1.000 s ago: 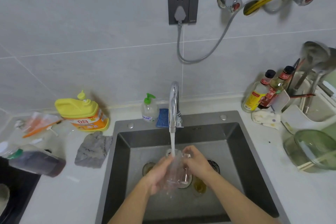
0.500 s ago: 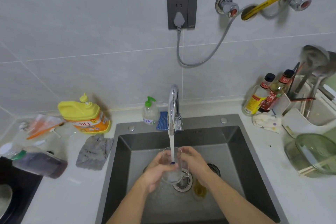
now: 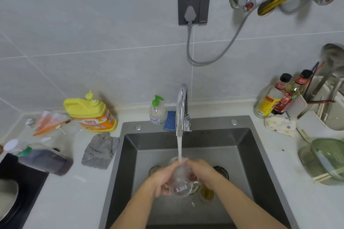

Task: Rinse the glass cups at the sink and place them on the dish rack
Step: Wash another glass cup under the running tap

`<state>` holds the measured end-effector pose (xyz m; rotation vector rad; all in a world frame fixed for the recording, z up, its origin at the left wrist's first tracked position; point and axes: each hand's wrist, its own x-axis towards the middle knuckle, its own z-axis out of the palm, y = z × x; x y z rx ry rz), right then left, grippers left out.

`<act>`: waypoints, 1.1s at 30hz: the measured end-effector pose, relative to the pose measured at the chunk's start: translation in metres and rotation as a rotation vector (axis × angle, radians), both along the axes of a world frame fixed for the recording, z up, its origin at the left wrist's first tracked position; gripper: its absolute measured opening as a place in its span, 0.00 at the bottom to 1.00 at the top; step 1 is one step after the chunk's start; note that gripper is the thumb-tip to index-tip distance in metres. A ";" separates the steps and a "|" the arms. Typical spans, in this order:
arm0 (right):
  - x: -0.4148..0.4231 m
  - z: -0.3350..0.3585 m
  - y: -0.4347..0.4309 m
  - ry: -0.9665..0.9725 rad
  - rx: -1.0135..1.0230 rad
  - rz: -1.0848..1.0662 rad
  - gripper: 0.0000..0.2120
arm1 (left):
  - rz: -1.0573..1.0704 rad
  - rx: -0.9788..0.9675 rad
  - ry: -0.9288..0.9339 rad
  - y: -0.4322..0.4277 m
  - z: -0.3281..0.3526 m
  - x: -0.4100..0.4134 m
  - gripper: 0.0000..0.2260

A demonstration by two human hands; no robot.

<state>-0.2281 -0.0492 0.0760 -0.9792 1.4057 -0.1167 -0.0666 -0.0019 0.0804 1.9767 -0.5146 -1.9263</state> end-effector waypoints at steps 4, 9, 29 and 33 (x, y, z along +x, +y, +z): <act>0.005 -0.003 -0.006 0.096 -0.080 0.084 0.19 | 0.006 0.092 0.032 -0.001 -0.002 0.012 0.33; 0.015 0.014 -0.026 0.023 -0.408 -0.085 0.15 | 0.049 0.142 -0.043 -0.001 0.001 0.029 0.32; 0.027 0.037 -0.017 -0.005 -0.339 -0.094 0.23 | -0.115 -0.367 -0.141 -0.023 0.016 0.037 0.26; 0.017 0.031 0.007 0.054 -0.269 -0.165 0.24 | -0.132 -0.448 -0.077 -0.028 0.008 0.028 0.24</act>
